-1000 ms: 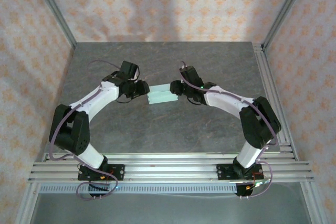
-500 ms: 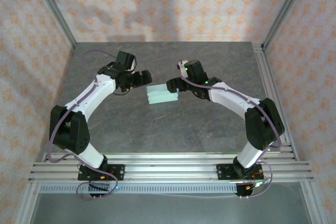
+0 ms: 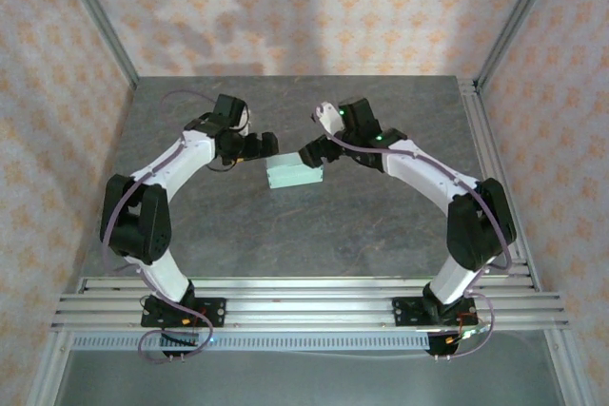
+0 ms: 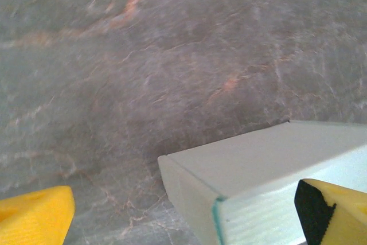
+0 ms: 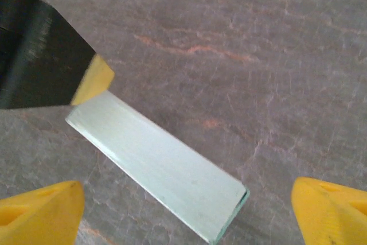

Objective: Fold the paper box

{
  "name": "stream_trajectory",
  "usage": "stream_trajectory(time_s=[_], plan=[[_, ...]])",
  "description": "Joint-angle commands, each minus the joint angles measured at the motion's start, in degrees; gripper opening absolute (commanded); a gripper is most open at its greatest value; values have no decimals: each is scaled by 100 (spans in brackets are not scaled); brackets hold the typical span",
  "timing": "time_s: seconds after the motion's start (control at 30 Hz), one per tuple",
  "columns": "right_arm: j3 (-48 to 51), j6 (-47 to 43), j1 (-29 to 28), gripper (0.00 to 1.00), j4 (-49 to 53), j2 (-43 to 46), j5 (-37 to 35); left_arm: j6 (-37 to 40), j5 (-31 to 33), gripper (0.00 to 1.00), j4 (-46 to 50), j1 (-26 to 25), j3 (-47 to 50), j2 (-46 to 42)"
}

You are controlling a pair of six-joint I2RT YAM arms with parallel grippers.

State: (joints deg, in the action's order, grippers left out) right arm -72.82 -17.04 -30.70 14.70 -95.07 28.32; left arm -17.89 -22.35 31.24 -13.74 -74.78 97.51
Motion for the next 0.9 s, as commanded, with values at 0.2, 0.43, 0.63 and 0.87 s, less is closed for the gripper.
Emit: stream_trajectory(time_s=[0.2,0.43,0.63,0.87], plan=[[1263,353,214,93,-219,999,-168,3952,347,100,590,-1104,-1468,570],[2293,596,266,94,-273,2114,-348,5526,85,100,1818,-1496,-2377,1415],[2707,693,274,94,-189,2671,-317,5997,198,89,2628,-1605,-3032,2045],[2689,677,274,94,-167,2696,-368,6117,334,55,2909,-1644,-3250,2183]])
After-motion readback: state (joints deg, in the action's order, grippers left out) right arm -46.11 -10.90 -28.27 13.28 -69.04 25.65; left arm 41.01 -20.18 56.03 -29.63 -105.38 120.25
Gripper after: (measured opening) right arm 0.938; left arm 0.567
